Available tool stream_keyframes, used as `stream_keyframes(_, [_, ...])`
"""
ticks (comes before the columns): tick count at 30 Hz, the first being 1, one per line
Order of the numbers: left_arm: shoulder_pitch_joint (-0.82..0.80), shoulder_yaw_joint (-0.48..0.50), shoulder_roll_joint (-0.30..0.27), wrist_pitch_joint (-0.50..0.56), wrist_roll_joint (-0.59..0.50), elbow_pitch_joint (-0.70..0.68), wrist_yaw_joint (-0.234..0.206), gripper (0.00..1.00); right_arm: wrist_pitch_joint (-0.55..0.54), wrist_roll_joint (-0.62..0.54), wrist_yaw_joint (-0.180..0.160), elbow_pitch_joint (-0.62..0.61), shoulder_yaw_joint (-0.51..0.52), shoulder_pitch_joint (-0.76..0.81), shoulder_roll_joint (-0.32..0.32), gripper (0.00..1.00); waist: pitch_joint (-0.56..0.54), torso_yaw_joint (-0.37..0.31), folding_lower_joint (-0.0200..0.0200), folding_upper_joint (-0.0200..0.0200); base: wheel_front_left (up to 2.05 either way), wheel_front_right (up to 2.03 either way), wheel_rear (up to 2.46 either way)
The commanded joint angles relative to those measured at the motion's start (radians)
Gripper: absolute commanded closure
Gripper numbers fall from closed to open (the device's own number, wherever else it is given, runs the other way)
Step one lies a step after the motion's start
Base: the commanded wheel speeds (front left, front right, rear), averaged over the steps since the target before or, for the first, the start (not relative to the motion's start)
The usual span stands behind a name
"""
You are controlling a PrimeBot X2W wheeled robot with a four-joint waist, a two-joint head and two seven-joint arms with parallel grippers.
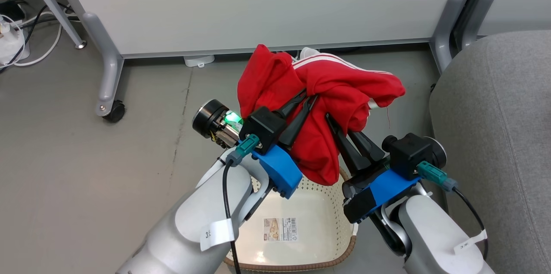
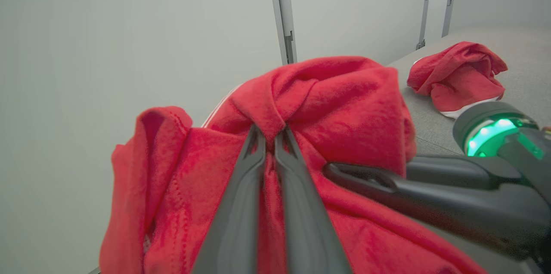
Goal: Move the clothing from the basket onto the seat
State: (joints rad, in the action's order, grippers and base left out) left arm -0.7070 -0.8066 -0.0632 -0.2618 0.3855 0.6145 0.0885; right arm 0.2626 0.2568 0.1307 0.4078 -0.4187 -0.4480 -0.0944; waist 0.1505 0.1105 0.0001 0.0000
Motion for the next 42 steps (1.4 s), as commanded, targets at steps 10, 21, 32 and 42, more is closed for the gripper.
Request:
stream_keyframes(10, [-0.005,0.021,0.003,-0.005,-0.018,0.002,0.008,1.00,0.003,0.007,0.000,-0.003,0.007,-0.011,-0.001,1.00,-0.003,-0.006,-0.0001,0.0000,0.00,0.00,0.00])
stream_keyframes(21, [-0.002,0.035,0.005,-0.005,-0.024,0.010,0.014,0.00,0.003,0.003,0.000,-0.013,0.018,-0.008,0.001,1.00,0.004,-0.010,-0.0001,0.0000,0.00,0.00,0.00])
stream_keyframes(32, [0.003,0.043,0.008,-0.005,-0.045,0.003,0.010,0.00,0.004,-0.003,0.000,-0.025,0.045,-0.009,-0.002,1.00,0.019,-0.017,-0.0001,0.0000,0.00,0.00,0.00])
stream_keyframes(42, [-0.002,0.048,0.000,-0.004,-0.063,-0.003,0.013,0.00,0.004,-0.017,0.000,-0.051,0.118,-0.025,-0.017,1.00,0.059,-0.075,-0.0001,0.0000,0.00,0.00,0.00])
